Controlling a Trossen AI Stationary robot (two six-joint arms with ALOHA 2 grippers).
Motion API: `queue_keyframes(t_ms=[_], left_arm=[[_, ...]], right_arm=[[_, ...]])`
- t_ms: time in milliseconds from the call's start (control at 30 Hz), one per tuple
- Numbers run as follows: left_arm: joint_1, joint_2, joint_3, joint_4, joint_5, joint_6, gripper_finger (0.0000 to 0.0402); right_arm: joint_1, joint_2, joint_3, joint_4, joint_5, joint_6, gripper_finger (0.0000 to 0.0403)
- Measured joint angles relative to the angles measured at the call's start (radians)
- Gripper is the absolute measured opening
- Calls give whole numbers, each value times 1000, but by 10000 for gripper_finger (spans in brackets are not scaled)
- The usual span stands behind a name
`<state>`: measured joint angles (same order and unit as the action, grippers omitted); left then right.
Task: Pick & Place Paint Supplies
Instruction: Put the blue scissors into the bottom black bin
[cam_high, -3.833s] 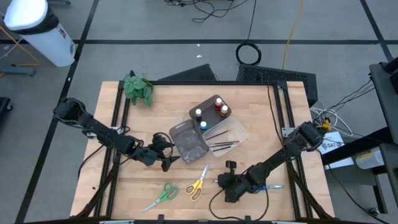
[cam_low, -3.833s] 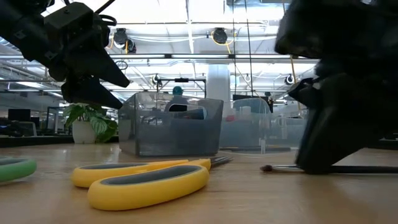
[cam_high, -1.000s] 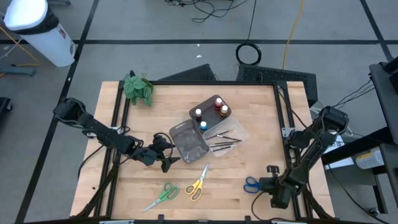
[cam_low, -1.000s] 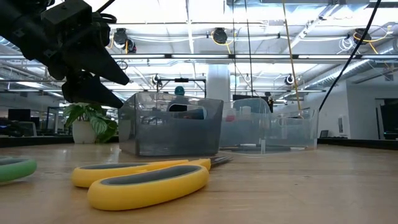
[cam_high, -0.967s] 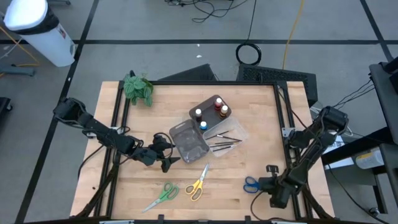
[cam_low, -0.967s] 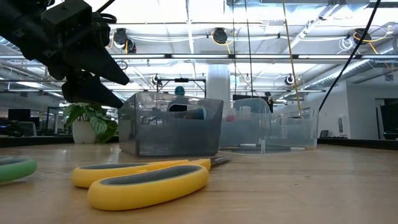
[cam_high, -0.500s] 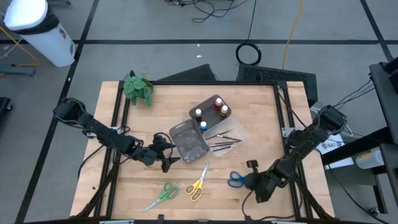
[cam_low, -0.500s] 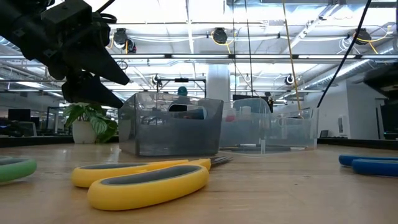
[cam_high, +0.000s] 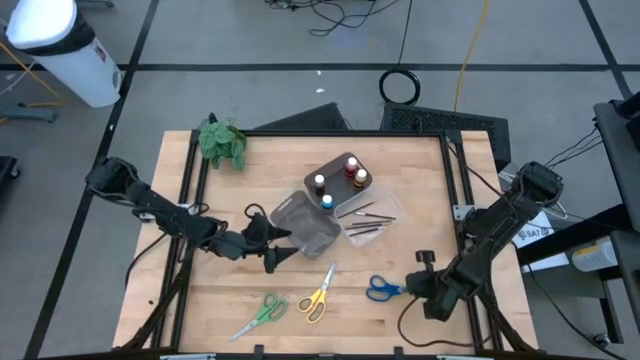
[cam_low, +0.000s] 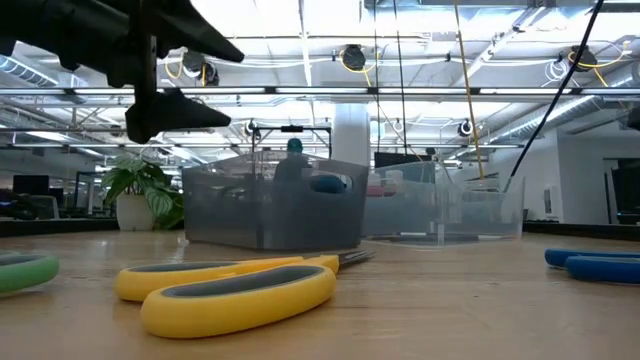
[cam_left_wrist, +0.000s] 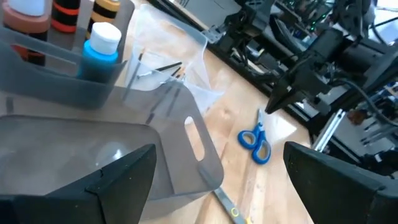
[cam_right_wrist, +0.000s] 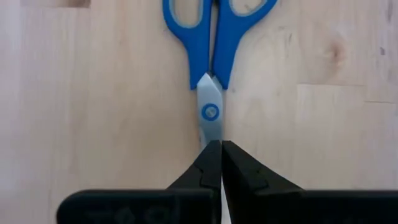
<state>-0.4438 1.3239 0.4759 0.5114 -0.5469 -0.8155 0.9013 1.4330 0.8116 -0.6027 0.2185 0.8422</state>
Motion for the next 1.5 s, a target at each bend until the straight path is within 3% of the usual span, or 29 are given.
queue_keyframes(t_ms=[433,600,767,933,1067,1300,1500], left_arm=[[-44,1,20,65,80,121,365],[-131,79,175,40,26,359,365],[-175,229,428,-127,-25,546,365],[-163,399,648,-297,-41,560,365],[-145,519,758,-364,-12,559,365],[-107,646,811,-359,19,475,365],[-67,681,811,-358,33,339,365]], right_arm=[[58,0,-43,9,13,85,0],[71,0,-90,38,14,141,0],[77,0,-97,73,17,141,0],[77,0,-97,81,20,131,0],[77,0,-97,76,17,111,0],[76,7,-141,116,-21,88,0],[76,19,-199,182,-44,93,0]])
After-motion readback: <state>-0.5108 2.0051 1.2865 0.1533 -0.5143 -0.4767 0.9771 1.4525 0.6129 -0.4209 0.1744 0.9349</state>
